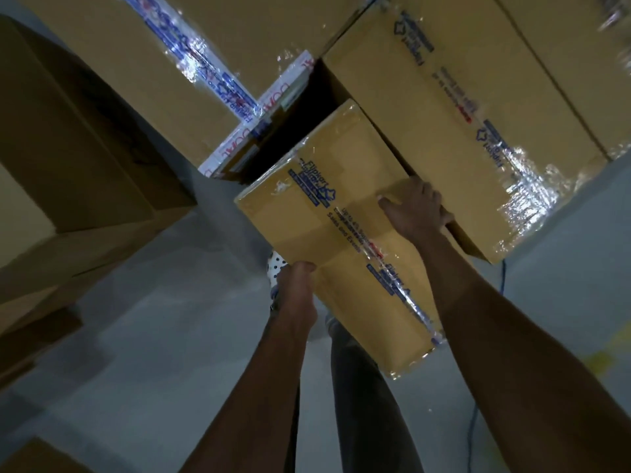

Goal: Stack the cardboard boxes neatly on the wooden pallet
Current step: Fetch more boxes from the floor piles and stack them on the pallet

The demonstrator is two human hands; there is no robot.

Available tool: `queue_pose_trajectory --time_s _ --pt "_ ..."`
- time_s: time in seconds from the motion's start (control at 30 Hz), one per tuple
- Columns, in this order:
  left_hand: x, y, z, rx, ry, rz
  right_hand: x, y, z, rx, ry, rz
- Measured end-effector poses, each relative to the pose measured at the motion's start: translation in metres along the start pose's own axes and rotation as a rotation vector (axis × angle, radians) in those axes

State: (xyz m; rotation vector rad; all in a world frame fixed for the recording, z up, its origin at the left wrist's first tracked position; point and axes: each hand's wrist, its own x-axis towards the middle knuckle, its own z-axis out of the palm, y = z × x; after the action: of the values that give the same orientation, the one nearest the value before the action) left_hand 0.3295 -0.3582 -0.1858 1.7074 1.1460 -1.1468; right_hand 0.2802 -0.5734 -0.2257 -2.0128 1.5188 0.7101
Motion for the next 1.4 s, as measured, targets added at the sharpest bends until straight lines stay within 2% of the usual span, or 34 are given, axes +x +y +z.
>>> queue_pose_trajectory --time_s 0.2,0.33,0.47,0.53,0.6,0.7,0.83,0.9,0.97,1.1,1.23,1.4 --pt "0.014 0.015 -0.005 -0.049 0.027 0.1 -0.005 -0.039 0.001 0.063 0.0 0.019" --pt "0.022 0.035 -0.008 -0.088 -0.025 0.067 0.005 -0.073 -0.009 0.018 0.038 -0.047" --pt "0.025 0.037 -0.009 -0.059 -0.04 0.093 -0.024 -0.084 -0.003 0.114 0.233 -0.045" --pt "0.023 0.034 -0.007 -0.041 -0.03 0.162 -0.05 -0.069 0.008 0.229 0.283 -0.008" --pt "0.02 0.028 -0.005 0.044 -0.017 0.283 -0.07 -0.042 0.024 0.301 0.229 0.103" --pt "0.021 0.01 -0.008 0.362 -0.079 0.451 -0.094 0.014 0.047 0.302 0.145 0.3" --pt "0.029 -0.007 -0.018 0.732 -0.088 0.556 -0.111 0.081 0.063 0.214 0.165 0.513" --pt "0.031 -0.007 -0.02 0.774 -0.074 0.568 -0.11 0.109 0.066 0.268 0.155 0.665" --pt "0.029 -0.004 -0.019 0.745 -0.07 0.534 -0.104 0.128 0.065 0.462 0.114 0.755" --pt "0.027 -0.003 -0.02 0.699 -0.081 0.559 -0.091 0.141 0.058 0.769 0.021 0.695" --pt "0.033 -0.009 -0.023 0.701 -0.077 0.589 -0.09 0.135 0.064 0.847 0.131 0.718" --pt "0.039 -0.009 -0.033 0.692 -0.079 0.625 -0.096 0.134 0.062 0.887 0.133 0.647"
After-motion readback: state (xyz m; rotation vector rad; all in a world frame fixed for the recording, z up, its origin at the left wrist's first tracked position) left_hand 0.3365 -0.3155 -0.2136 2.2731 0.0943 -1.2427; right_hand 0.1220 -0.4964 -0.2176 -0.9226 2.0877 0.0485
